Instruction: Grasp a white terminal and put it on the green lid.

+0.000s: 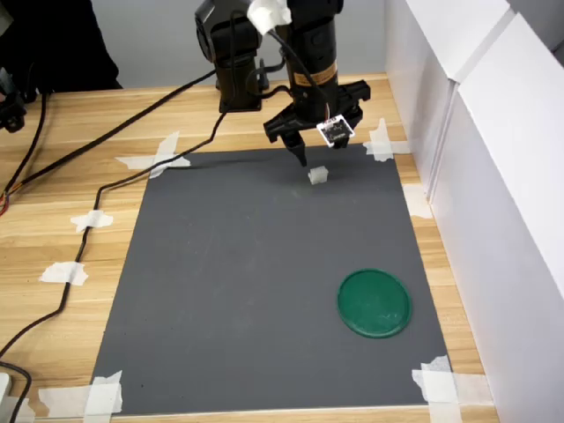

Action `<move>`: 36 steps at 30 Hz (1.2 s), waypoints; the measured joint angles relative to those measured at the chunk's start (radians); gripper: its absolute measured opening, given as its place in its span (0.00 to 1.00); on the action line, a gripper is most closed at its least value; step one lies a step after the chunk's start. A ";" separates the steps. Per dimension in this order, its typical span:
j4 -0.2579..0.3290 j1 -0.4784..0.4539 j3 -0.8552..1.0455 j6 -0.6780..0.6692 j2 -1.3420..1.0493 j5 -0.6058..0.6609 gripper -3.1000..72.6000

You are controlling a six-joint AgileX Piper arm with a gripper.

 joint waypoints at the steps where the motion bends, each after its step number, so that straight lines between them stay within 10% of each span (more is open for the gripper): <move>1: 0.000 0.000 0.005 0.000 0.004 -0.011 0.99; 18: -0.018 0.000 0.041 0.000 0.044 -0.087 0.96; 36: -0.018 0.000 0.041 0.000 0.087 -0.112 0.61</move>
